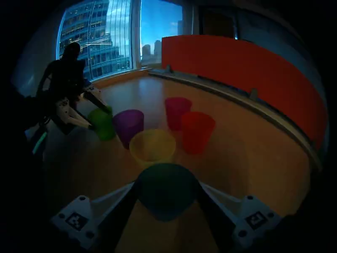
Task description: Pour water
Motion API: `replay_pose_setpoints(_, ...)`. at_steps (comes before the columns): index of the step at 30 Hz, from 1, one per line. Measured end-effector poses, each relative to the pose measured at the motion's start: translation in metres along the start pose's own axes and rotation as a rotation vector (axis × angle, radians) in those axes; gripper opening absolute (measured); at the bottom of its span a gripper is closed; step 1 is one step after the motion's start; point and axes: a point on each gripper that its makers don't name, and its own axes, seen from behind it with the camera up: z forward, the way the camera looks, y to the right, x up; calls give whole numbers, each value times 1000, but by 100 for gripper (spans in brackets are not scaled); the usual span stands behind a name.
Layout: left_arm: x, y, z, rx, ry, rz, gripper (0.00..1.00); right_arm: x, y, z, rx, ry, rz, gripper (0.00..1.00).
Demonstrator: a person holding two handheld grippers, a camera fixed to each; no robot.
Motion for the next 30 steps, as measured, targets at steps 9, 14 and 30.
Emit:
replay_pose_setpoints(9, -5, -3, 0, 15, -13, 11, 100, -9, 3, -4, -14, -13, -6, 94)
replay_pose_setpoints(14, -3, -2, -1, 13, -10, 5, 100, -10, 2, -5, -18, -13, -5, 94)
replay_pose_setpoints(30, -11, 0, -1, 20, -38, 20, 100, -24, 2, -7, -31, -41, 14, 100)
